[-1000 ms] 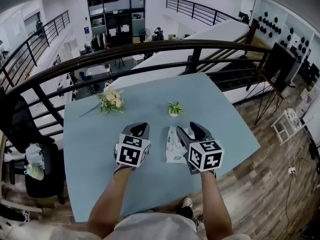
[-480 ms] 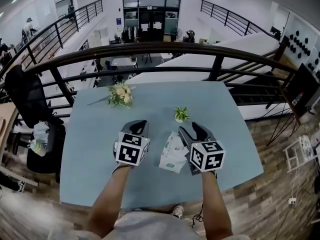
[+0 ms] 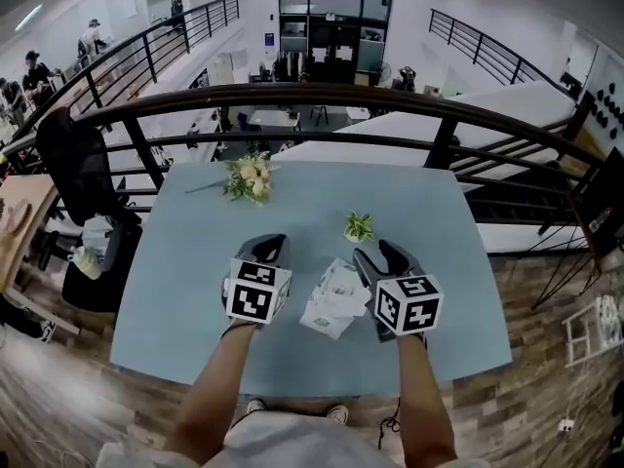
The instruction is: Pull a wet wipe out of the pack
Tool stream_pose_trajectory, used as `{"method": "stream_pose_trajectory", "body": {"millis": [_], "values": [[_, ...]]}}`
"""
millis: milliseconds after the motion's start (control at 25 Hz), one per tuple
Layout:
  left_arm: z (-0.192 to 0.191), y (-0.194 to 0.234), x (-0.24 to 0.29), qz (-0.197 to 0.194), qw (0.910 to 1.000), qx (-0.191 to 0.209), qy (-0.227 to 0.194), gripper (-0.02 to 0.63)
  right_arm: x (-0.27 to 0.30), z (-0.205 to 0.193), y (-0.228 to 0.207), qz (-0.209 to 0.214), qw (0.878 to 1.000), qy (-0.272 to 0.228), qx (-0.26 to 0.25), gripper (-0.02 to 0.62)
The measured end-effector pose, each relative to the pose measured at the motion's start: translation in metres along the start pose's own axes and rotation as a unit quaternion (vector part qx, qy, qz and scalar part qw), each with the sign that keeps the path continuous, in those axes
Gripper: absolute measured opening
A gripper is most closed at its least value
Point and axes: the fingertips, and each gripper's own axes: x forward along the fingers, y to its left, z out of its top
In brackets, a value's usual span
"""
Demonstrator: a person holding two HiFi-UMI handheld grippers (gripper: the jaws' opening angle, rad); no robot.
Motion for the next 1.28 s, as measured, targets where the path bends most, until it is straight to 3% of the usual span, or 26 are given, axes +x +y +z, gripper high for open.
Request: {"method": "stream_pose_trajectory", "body": {"millis": [480, 1280], "values": [[-0.015, 0.008, -0.018, 0.024, 0.9997, -0.008, 0.006, -0.002, 0.006, -0.013, 0.006, 0.016, 1.000, 0.014, 0.002, 0.229], [-0.040, -0.019, -0.020, -0.010, 0.9995, -0.005, 0.031, -0.003, 0.010, -0.098, 0.024, 0.049, 0.991, 0.125, 0.018, 0.227]]}}
